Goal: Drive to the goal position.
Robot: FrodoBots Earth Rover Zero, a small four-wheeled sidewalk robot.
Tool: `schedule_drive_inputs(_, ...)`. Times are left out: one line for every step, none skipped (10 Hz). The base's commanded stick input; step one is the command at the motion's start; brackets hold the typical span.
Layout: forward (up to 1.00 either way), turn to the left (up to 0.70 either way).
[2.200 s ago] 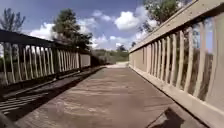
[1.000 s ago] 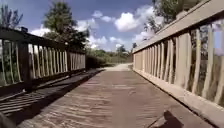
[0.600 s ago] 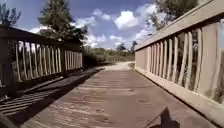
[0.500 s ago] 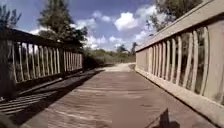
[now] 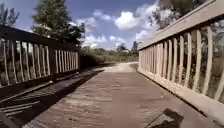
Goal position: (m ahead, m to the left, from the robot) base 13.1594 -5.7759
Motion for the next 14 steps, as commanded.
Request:
schedule_drive_inputs(0.85,-0.33)
schedule_drive_inputs(0.85,0.00)
schedule_drive_inputs(0.85,0.00)
schedule_drive_inputs(0.85,0.00)
schedule_drive_inputs(0.85,0.00)
schedule_drive_inputs(0.85,0.00)
schedule_drive_inputs(0.85,0.00)
schedule_drive_inputs(0.85,0.00)
schedule_drive_inputs(0.85,0.00)
schedule_drive_inputs(0.85,0.00)
schedule_drive_inputs(0.85,0.00)
schedule_drive_inputs(0.85,0.00)
schedule_drive_inputs(0.85,0.00)
schedule_drive_inputs(0.85,0.00)
